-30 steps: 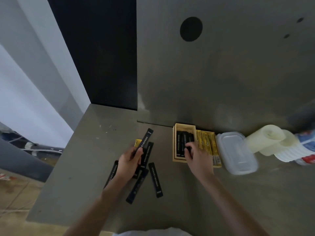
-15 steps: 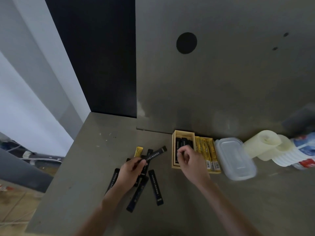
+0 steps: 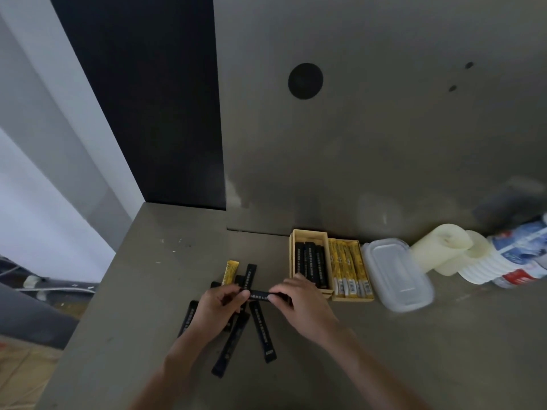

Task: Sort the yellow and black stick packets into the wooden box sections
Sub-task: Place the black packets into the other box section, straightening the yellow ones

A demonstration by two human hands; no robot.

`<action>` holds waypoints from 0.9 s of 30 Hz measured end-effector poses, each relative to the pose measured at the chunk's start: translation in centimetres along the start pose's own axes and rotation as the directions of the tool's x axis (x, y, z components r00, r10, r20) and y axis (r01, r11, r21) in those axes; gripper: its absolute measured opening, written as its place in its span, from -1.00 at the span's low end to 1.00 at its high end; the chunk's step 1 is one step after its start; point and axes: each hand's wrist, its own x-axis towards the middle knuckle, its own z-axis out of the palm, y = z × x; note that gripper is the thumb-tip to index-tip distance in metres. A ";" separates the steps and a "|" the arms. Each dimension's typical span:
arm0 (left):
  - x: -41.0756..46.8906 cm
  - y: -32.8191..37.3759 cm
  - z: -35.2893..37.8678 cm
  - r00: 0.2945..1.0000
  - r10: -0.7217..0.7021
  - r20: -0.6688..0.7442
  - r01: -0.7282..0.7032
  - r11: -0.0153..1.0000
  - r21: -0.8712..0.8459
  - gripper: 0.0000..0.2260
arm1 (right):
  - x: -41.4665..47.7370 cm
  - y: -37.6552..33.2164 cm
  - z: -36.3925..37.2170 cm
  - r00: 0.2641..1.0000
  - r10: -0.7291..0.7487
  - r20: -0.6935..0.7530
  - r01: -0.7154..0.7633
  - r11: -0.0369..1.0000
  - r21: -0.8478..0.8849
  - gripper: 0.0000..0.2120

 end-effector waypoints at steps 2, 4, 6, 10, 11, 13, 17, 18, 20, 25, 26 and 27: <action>0.0 0.0 0.0 1.000 -0.012 -0.017 0.011 0.999 -0.051 -0.75 | -0.2 0.0 -0.4 0.998 0.053 0.019 -0.054 0.995 0.085 -0.78; -0.1 0.0 0.0 0.998 -0.043 -0.038 0.039 0.993 -0.109 -0.74 | -0.2 0.6 -1.5 0.985 0.175 0.000 -0.167 0.942 0.290 -0.83; -0.1 0.2 0.0 0.997 -0.062 -0.044 0.056 0.991 -0.118 -0.72 | -0.1 1.9 -3.5 0.919 0.392 -0.048 -0.288 0.749 0.597 -0.87; 0.1 0.3 0.2 0.995 -0.073 -0.063 0.066 0.993 -0.101 -0.71 | -0.7 5.7 -5.8 0.756 0.651 0.070 -0.328 0.284 0.901 -0.79; 0.1 0.2 0.2 0.995 -0.074 -0.064 0.067 0.992 -0.107 -0.72 | -1.0 6.5 -5.7 0.741 0.661 0.119 -0.319 0.191 0.928 -0.78; 0.0 0.2 0.3 0.995 -0.077 -0.068 0.068 0.991 -0.119 -0.73 | -1.8 7.4 -5.3 0.725 0.654 0.214 -0.296 0.016 0.955 -0.75; -0.1 0.3 0.3 0.994 -0.080 -0.076 0.068 0.988 -0.139 -0.74 | -2.6 7.2 -4.6 0.741 0.620 0.258 -0.254 -0.098 0.962 -0.74; -0.1 0.3 0.3 0.993 -0.081 -0.080 0.069 0.989 -0.134 -0.75 | -2.6 7.0 -4.4 0.742 0.621 0.252 -0.254 -0.087 0.963 -0.74; -0.2 0.2 0.3 0.993 -0.078 -0.084 0.067 0.990 -0.122 -0.75 | -2.4 6.9 -4.2 0.741 0.627 0.239 -0.266 -0.053 0.963 -0.74; -0.1 0.1 0.3 0.993 -0.078 -0.083 0.066 0.988 -0.138 -0.75 | -2.0 7.1 -4.7 0.725 0.635 0.267 -0.278 -0.085 0.957 -0.78; -0.1 0.2 0.3 0.994 -0.078 -0.083 0.066 0.988 -0.140 -0.75 | -2.0 7.2 -4.8 0.718 0.642 0.268 -0.294 -0.069 0.953 -0.79; -0.1 0.2 0.3 0.994 -0.077 -0.081 0.065 0.988 -0.137 -0.75 | -1.9 7.3 -4.9 0.708 0.655 0.263 -0.315 -0.041 0.948 -0.79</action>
